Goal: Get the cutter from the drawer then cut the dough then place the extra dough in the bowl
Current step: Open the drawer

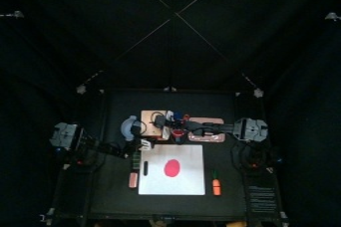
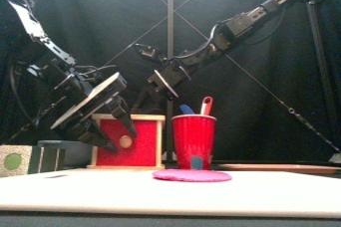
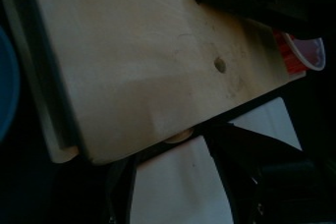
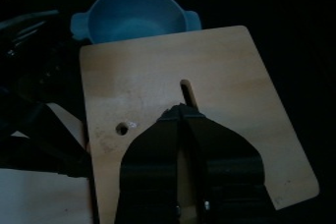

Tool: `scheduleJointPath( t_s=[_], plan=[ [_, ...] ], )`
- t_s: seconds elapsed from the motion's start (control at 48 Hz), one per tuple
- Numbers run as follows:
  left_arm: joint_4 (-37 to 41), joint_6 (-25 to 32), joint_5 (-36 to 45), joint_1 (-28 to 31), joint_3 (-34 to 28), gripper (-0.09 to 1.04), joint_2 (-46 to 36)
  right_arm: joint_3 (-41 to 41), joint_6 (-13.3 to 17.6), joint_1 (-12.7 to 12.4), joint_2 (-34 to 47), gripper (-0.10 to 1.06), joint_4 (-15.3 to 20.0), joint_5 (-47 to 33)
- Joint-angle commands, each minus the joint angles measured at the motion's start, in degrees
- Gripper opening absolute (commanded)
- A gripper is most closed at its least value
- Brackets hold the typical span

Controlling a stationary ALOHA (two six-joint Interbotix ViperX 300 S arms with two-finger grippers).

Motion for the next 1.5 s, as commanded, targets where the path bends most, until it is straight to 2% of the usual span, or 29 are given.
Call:
scheduleJointPath(
  t_s=[0.021, 0.354, 1.021, 1.5],
  plan=[
    [0.0, 0.26, -0.97, 1.23, -1.67, 0.82, -0.09, -0.26, 0.09, 0.53, -0.26, 0.02, 0.09, 0.26],
    [0.0, 0.35, -0.97, 0.88, -1.23, 0.66, 0.0, 0.09, 0.09, 0.53, -0.26, 0.02, 0.09, 0.26],
    [-3.08, 0.44, -0.97, -4.92, -1.49, 0.61, 0.35, -0.26, 0.18, 0.44, 0.44, 0.02, 0.09, 0.97],
    [-7.47, 0.44, -0.97, -11.95, -1.76, 0.61, 0.7, -0.62, 0.18, 0.0, 0.88, 0.02, 0.09, 1.14]
  ],
)
